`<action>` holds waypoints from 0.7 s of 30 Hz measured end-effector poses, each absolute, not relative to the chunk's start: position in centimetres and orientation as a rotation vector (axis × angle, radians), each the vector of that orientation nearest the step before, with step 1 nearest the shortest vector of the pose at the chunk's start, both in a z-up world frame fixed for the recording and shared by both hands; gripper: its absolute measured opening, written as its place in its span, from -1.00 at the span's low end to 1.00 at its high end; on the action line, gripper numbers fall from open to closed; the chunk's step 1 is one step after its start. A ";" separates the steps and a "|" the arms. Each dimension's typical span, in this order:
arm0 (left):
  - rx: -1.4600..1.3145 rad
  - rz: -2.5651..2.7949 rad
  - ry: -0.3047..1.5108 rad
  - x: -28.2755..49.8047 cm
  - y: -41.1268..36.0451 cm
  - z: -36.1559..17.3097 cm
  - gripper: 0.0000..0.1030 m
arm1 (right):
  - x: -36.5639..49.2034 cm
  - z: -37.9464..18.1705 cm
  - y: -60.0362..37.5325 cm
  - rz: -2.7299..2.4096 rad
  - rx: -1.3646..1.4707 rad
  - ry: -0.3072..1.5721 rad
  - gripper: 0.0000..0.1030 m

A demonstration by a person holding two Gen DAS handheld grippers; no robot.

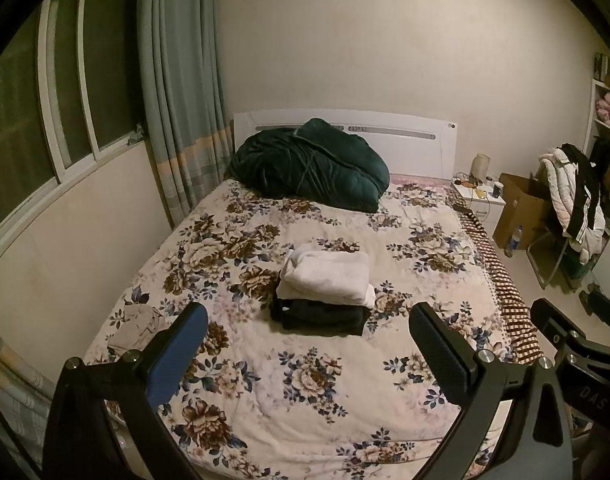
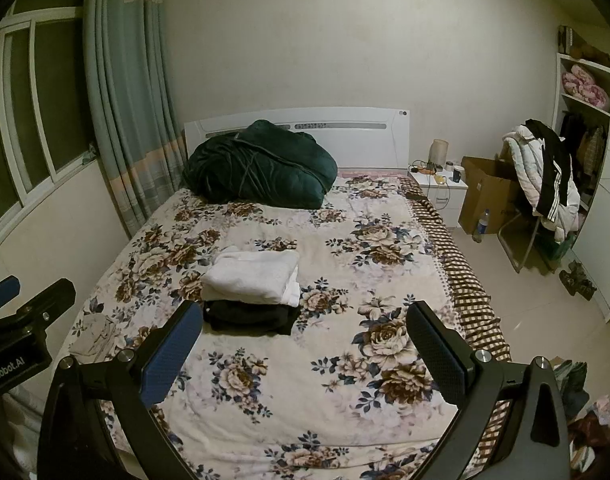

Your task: Fold small clothes

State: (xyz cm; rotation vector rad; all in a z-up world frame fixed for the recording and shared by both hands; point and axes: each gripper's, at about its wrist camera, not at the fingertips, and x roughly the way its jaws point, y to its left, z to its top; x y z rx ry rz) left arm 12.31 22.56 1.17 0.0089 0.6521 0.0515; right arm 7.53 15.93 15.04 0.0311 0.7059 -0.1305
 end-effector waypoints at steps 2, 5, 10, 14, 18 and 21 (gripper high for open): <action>0.006 0.053 0.654 12.1 22.5 1.1 1.00 | 7.5 15.0 15.9 -0.132 0.030 0.707 1.00; 0.006 0.054 0.654 12.0 22.4 1.1 1.00 | 7.6 15.0 16.0 -0.129 0.033 0.707 1.00; 0.005 0.057 0.656 12.0 22.2 1.5 1.00 | 7.5 14.9 16.1 -0.129 0.035 0.708 1.00; 0.001 0.067 0.655 11.8 22.3 1.6 1.00 | 7.4 14.9 16.2 -0.132 0.036 0.707 1.00; 0.003 0.074 0.654 11.5 22.3 1.6 1.00 | 7.4 15.0 16.4 -0.133 0.039 0.705 1.00; 0.003 0.076 0.652 11.6 22.4 1.7 1.00 | 7.4 15.0 16.6 -0.131 0.040 0.705 1.00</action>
